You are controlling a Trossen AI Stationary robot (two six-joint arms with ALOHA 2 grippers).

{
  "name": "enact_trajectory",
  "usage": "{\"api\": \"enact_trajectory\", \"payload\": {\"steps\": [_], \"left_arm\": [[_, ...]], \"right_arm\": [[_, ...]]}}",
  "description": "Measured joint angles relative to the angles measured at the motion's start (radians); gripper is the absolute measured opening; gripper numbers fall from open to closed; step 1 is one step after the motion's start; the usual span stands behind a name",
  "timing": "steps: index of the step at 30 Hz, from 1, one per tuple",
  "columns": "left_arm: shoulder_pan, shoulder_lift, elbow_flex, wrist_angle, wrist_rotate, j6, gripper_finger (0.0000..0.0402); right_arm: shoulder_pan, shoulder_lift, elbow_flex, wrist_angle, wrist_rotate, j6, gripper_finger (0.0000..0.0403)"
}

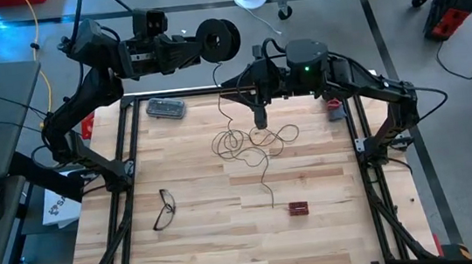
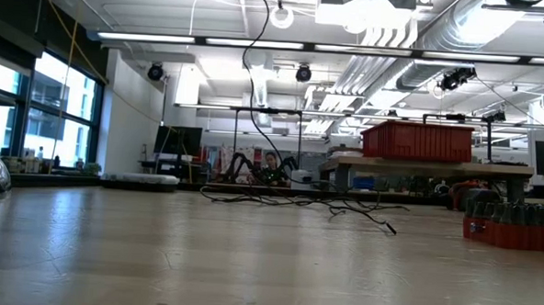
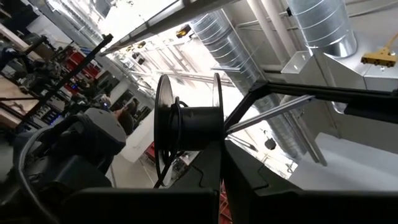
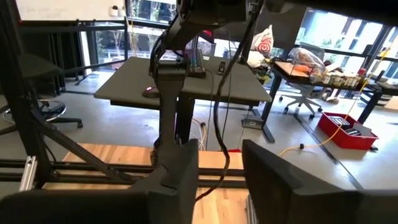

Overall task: Coil cords
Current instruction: Uncoil the black wire from the spool

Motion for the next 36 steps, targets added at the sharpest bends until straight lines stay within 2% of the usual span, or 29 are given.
{"api": "enact_trajectory", "payload": {"steps": [4,7,36], "left_arm": [[0.000,0.000,0.000,0.000,0.000,0.000,0.0001],[0.000,0.000,0.000,0.000,-0.001,0.001,0.0001],[0.000,0.000,0.000,0.000,-0.004,0.001,0.0001]], "right_arm": [[0.000,0.000,0.000,0.002,0.000,0.000,0.0074],[0.000,0.000,0.000,0.023,0.002,0.002,0.0064],[0.000,0.011,0.000,0.023,-0.012,0.018,0.0059]]}}
